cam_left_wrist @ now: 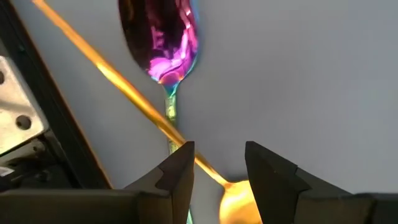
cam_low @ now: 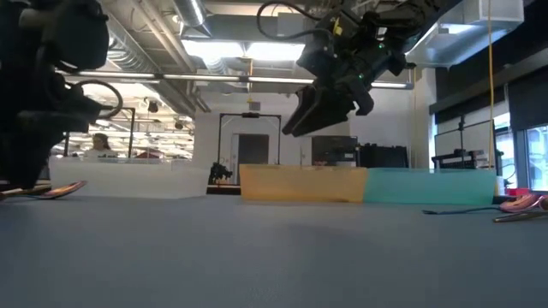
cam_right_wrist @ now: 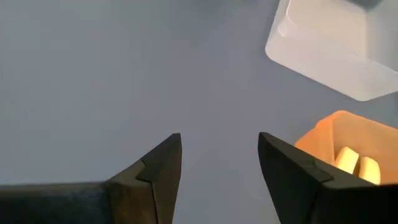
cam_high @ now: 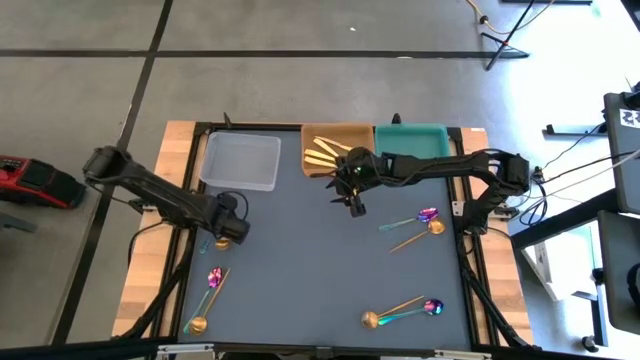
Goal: Sort silverware by color (type)
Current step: Put the gold spoon into the white bin
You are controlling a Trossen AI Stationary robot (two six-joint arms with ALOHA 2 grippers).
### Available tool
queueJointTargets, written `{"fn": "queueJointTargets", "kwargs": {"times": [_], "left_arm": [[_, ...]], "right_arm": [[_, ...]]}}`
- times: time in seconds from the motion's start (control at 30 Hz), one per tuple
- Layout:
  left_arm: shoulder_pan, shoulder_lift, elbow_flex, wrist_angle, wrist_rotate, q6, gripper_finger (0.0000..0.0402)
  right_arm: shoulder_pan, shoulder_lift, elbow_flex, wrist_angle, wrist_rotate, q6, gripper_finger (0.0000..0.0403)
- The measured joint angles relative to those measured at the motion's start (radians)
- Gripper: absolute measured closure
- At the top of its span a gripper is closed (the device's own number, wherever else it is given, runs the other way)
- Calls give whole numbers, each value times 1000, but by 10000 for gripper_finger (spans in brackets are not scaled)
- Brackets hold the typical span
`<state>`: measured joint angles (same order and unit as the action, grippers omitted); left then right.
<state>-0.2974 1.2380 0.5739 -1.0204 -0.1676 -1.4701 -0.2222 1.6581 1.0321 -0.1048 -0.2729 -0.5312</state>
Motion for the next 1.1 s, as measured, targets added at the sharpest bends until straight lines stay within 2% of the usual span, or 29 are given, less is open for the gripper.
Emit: {"fn": "queueJointTargets", "kwargs": {"times": [0.47, 0.67, 1.1], "left_arm": [[0, 130, 2, 7, 88, -12, 264], [0, 137, 1, 57, 80, 116, 270], [0, 137, 1, 83, 66, 169, 382]], "right_arm": [[0, 0, 0, -1, 0, 2, 205], [0, 0, 0, 6, 0, 2, 205], [0, 0, 0, 8, 0, 2, 205]]}}
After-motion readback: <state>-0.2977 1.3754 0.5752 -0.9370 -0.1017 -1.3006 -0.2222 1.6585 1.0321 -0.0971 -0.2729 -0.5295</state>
